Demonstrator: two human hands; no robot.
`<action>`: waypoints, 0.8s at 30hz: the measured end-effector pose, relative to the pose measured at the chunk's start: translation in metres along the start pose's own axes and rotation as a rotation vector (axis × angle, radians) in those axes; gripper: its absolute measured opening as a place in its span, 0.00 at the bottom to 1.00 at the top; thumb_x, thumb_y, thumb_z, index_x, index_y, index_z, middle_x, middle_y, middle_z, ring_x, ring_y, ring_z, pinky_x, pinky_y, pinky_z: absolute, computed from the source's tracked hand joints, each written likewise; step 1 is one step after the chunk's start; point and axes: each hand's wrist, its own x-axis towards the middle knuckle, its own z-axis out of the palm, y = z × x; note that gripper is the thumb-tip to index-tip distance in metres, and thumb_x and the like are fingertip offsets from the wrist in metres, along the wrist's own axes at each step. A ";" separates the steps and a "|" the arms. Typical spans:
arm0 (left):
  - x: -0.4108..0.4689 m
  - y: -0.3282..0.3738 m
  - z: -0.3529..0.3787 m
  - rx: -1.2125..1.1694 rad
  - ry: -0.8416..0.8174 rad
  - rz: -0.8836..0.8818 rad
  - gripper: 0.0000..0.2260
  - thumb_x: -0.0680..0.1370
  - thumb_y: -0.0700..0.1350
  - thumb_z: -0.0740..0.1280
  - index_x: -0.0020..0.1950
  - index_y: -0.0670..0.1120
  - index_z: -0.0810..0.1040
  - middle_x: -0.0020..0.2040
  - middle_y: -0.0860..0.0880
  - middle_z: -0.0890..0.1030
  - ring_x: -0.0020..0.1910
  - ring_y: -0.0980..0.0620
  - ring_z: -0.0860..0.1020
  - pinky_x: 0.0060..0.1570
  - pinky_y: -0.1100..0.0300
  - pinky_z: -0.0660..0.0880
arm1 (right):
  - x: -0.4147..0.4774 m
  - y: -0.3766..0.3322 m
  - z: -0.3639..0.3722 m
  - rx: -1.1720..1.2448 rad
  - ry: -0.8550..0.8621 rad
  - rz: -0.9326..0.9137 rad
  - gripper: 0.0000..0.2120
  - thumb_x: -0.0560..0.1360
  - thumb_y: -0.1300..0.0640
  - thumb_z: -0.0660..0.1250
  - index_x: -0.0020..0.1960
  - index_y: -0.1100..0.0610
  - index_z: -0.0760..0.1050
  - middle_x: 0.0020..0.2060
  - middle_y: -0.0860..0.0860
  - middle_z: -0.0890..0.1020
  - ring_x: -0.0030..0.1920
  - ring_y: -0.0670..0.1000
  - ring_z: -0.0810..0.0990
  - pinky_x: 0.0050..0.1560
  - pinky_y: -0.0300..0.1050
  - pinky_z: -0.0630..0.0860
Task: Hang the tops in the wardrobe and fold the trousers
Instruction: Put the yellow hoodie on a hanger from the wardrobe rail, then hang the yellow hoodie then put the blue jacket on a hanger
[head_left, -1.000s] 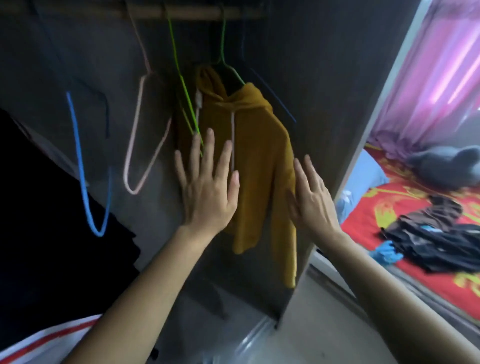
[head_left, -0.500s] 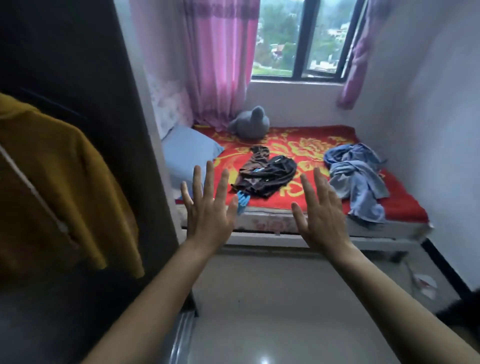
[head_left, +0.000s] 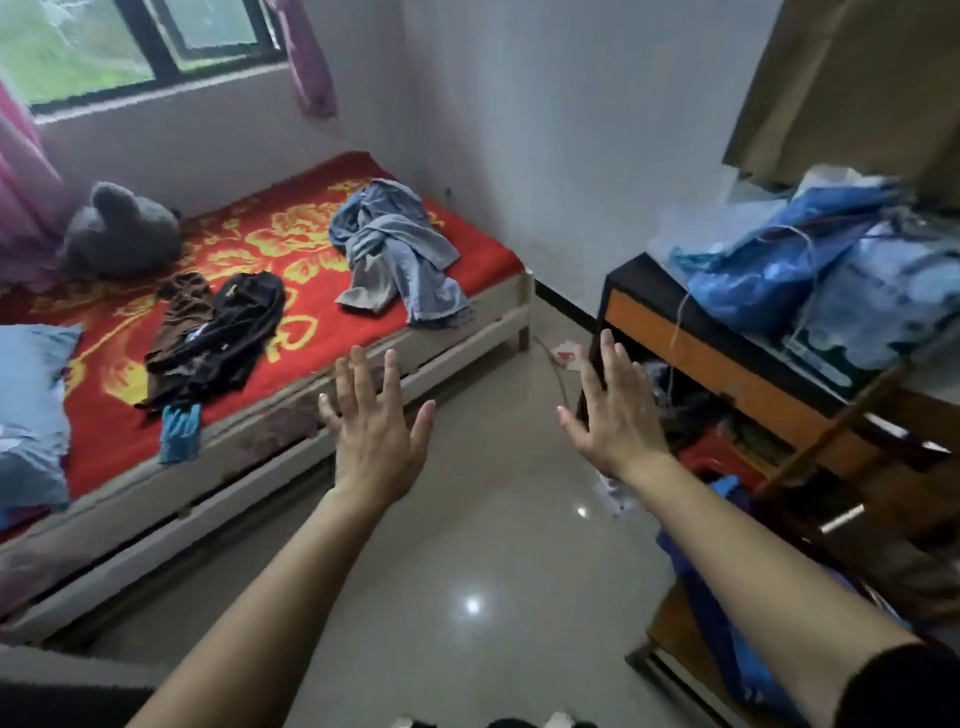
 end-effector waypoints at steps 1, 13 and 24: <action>-0.002 0.023 0.018 0.004 -0.055 0.048 0.34 0.80 0.62 0.54 0.80 0.47 0.51 0.80 0.40 0.45 0.78 0.39 0.43 0.71 0.31 0.51 | -0.021 0.030 0.005 -0.014 -0.027 0.084 0.42 0.76 0.41 0.65 0.81 0.57 0.50 0.80 0.63 0.47 0.77 0.66 0.55 0.75 0.62 0.58; 0.029 0.306 0.180 -0.073 -0.426 0.698 0.33 0.81 0.63 0.48 0.81 0.49 0.44 0.80 0.43 0.42 0.79 0.42 0.39 0.75 0.38 0.45 | -0.226 0.242 -0.013 -0.162 -0.097 0.917 0.42 0.74 0.44 0.69 0.79 0.61 0.56 0.77 0.66 0.56 0.73 0.68 0.63 0.70 0.63 0.66; -0.037 0.437 0.329 -0.034 -0.793 1.020 0.33 0.80 0.63 0.48 0.80 0.50 0.42 0.80 0.43 0.42 0.79 0.42 0.40 0.75 0.40 0.44 | -0.333 0.309 0.043 -0.195 -0.131 1.390 0.40 0.74 0.48 0.71 0.78 0.60 0.58 0.76 0.67 0.60 0.69 0.69 0.67 0.66 0.63 0.69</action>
